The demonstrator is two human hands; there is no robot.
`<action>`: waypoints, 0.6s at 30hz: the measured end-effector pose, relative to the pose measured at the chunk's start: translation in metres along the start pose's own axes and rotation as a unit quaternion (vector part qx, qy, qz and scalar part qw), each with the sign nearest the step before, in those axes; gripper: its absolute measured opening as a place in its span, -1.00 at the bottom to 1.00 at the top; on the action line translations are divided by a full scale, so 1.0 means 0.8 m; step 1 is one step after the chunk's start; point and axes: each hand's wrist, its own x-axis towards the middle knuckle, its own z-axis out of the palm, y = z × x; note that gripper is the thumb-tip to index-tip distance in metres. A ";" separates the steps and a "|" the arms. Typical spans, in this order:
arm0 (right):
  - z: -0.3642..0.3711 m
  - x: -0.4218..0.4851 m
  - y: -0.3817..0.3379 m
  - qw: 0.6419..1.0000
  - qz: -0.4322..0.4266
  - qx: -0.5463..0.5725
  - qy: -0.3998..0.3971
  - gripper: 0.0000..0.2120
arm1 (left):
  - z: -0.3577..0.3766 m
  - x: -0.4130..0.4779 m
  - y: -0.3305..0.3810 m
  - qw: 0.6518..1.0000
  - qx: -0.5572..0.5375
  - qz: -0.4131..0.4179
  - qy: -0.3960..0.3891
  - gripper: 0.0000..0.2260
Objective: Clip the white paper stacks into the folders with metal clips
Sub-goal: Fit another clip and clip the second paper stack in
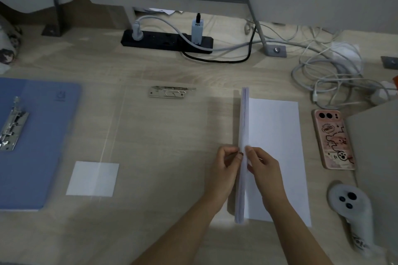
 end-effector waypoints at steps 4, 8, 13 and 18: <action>0.001 -0.002 -0.002 0.999 -0.031 -0.042 0.015 -0.74 | 0.000 0.004 -0.004 0.998 0.057 0.014 0.036 -0.91; 0.006 -0.004 -0.002 0.996 -0.044 -0.065 0.038 -0.65 | -0.005 0.008 -0.006 0.977 0.184 0.011 0.109 -0.90; 0.009 -0.002 0.004 0.994 -0.055 -0.074 0.055 -0.68 | 0.001 0.001 0.000 0.943 0.288 0.098 0.132 -0.64; 0.011 -0.001 0.004 0.996 -0.023 -0.085 0.031 -0.74 | 0.012 0.002 0.020 0.986 0.161 -0.039 -0.008 -0.63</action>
